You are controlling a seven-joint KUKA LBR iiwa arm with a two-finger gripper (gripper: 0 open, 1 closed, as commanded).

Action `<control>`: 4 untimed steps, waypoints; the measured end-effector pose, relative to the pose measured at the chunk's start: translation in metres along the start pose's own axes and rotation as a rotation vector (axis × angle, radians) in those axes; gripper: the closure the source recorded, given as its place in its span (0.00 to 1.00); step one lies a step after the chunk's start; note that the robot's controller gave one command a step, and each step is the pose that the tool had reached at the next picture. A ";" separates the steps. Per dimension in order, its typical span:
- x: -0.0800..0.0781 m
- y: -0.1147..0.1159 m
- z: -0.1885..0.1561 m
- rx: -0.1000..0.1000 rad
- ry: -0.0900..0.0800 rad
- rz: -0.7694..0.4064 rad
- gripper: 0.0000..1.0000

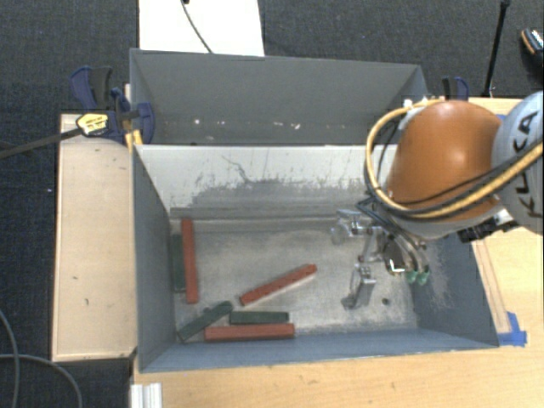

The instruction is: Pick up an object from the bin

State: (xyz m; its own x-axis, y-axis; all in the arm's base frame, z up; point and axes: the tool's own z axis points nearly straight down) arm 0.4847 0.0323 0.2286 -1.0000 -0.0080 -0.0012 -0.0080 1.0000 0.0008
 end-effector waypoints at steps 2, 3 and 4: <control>-0.022 0.031 0.147 -0.001 0.008 -0.287 0.00; -0.007 0.042 0.109 0.000 -0.004 -0.606 0.00; -0.063 0.039 0.160 0.000 -0.002 -0.691 0.00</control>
Offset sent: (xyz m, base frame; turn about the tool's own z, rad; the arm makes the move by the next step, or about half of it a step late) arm 0.0504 0.0223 0.0214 -0.2052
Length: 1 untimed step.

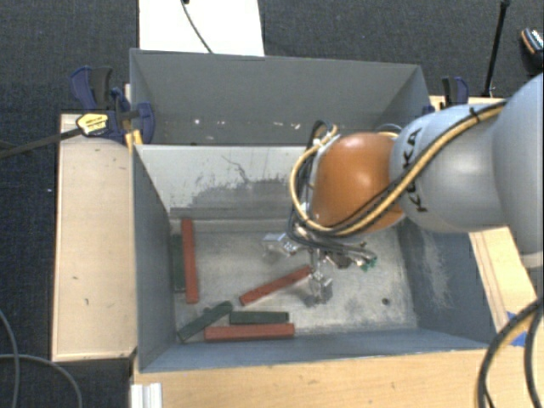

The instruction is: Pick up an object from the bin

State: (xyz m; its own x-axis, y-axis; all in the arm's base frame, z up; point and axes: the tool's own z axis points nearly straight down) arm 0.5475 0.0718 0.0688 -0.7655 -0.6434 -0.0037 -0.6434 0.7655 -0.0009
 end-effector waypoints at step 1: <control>0.000 0.001 -0.002 0.000 -0.001 0.004 1.00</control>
Offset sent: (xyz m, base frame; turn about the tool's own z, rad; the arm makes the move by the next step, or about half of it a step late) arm 0.0000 0.0000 0.0000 0.0000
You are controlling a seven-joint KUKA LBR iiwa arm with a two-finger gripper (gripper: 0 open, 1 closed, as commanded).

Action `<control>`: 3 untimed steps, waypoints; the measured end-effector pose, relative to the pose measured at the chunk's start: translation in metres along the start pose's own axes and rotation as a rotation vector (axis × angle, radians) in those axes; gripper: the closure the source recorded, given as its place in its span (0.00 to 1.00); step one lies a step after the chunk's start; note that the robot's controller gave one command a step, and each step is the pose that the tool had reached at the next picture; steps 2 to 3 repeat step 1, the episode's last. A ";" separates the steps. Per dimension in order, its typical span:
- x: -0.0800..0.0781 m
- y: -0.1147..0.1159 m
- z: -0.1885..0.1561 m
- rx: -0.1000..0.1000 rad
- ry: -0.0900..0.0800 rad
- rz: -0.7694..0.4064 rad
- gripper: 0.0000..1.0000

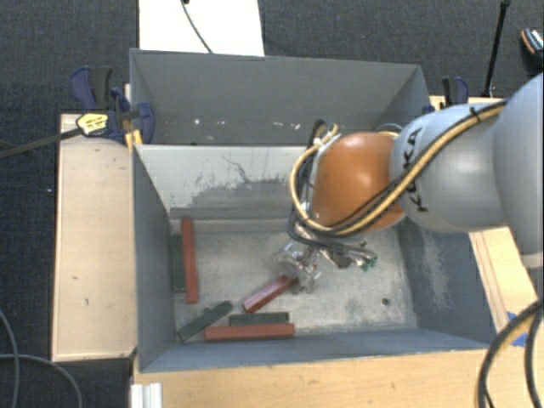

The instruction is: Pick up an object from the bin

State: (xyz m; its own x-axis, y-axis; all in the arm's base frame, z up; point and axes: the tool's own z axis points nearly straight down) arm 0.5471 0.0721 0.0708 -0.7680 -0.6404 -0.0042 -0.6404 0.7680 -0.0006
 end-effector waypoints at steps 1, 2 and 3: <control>0.016 -0.011 -0.157 0.005 -0.003 -0.299 1.00; 0.016 -0.011 -0.157 0.005 -0.003 -0.299 1.00; 0.016 -0.011 -0.157 0.005 -0.003 -0.299 1.00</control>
Offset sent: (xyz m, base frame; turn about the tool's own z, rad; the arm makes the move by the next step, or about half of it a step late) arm -0.0078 -0.0190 0.1531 -0.3013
